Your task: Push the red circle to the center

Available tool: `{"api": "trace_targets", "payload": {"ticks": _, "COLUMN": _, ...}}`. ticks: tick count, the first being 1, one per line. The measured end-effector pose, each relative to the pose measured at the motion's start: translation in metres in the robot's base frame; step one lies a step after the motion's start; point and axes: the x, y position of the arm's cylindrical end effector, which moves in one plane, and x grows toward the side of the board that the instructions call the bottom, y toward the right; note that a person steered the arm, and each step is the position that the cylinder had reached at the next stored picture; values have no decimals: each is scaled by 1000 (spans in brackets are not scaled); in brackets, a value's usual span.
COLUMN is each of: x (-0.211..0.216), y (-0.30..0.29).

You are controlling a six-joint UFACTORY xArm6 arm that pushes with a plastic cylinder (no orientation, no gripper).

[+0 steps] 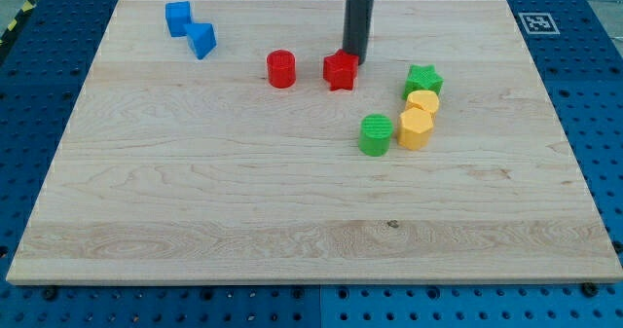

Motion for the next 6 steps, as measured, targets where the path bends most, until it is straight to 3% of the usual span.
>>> {"api": "trace_targets", "payload": {"ticks": 2, "x": -16, "y": -20}}
{"api": "trace_targets", "payload": {"ticks": 3, "x": -37, "y": -81}}
{"api": "trace_targets", "payload": {"ticks": 6, "x": 11, "y": -100}}
